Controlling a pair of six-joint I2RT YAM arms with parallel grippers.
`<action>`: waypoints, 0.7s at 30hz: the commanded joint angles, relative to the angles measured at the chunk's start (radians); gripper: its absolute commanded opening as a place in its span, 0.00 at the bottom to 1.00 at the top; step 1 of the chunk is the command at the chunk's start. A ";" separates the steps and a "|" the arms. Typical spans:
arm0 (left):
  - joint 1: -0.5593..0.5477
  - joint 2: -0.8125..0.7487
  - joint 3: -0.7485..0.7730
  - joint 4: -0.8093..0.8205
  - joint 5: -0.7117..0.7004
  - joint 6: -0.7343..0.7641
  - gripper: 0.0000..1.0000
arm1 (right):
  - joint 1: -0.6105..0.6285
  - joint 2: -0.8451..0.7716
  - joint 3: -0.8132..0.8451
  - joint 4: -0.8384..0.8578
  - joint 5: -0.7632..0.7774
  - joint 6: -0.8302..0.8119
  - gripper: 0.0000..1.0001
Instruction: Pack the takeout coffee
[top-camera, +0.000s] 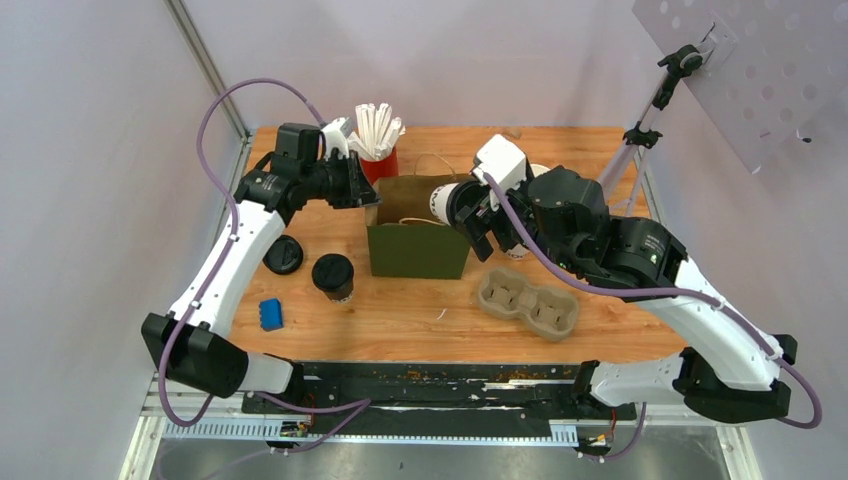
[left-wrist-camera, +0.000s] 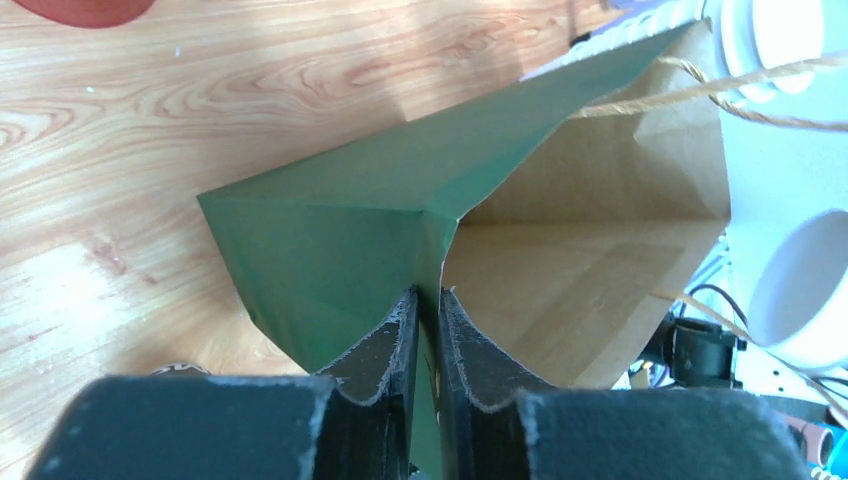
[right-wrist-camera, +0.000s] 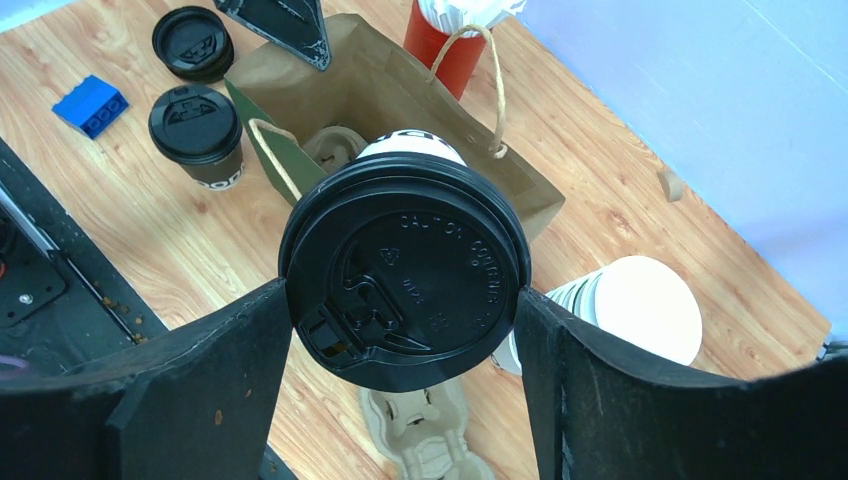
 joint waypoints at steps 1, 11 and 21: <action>-0.006 -0.061 -0.023 0.005 0.105 0.033 0.18 | -0.004 0.019 0.015 0.034 -0.021 -0.058 0.77; -0.006 -0.092 -0.041 -0.047 0.196 0.071 0.18 | -0.017 0.106 0.068 -0.014 -0.028 -0.141 0.78; -0.006 -0.084 0.018 -0.123 0.136 0.132 0.19 | -0.117 0.170 0.064 -0.030 -0.137 -0.233 0.78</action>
